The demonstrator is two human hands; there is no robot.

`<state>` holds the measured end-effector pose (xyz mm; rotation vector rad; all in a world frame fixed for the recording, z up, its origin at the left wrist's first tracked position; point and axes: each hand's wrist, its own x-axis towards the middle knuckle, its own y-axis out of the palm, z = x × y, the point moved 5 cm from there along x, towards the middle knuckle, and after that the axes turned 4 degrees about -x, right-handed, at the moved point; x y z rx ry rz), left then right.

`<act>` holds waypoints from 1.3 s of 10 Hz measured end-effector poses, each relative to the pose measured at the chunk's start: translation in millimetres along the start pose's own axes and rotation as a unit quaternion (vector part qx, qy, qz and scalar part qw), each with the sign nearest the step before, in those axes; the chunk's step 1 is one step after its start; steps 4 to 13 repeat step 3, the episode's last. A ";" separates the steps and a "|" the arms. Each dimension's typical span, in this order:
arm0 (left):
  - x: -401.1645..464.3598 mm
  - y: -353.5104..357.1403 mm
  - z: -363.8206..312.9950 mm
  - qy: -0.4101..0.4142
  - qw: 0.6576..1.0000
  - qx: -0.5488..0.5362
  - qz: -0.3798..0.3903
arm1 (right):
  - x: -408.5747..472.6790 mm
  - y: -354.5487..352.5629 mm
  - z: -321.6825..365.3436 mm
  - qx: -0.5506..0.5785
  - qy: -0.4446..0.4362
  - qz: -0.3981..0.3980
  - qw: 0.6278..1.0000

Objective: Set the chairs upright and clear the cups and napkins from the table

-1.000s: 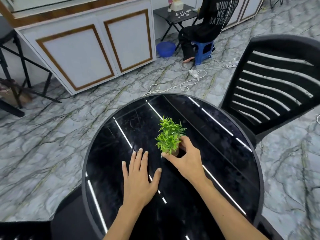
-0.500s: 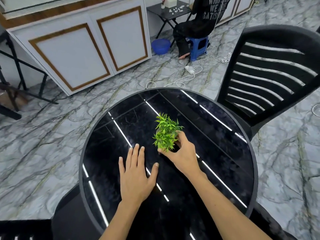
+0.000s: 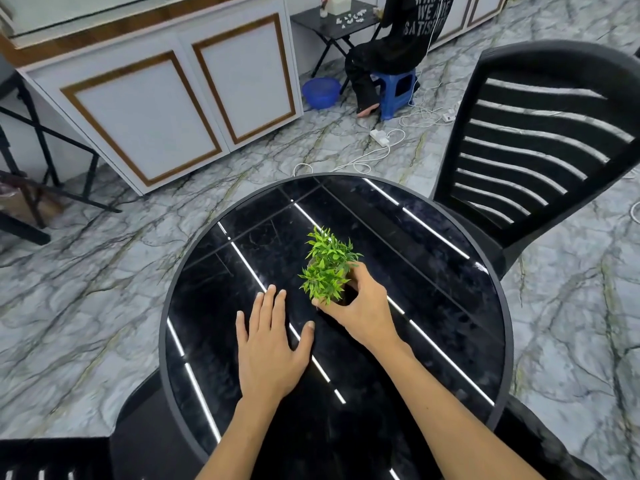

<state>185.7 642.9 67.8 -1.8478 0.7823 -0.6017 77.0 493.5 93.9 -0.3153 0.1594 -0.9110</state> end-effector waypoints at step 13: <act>-0.6 -3.6 -1.4 -0.007 1.000 -0.013 0.010 | -17.0 -10.2 -15.8 0.012 0.038 0.002 0.999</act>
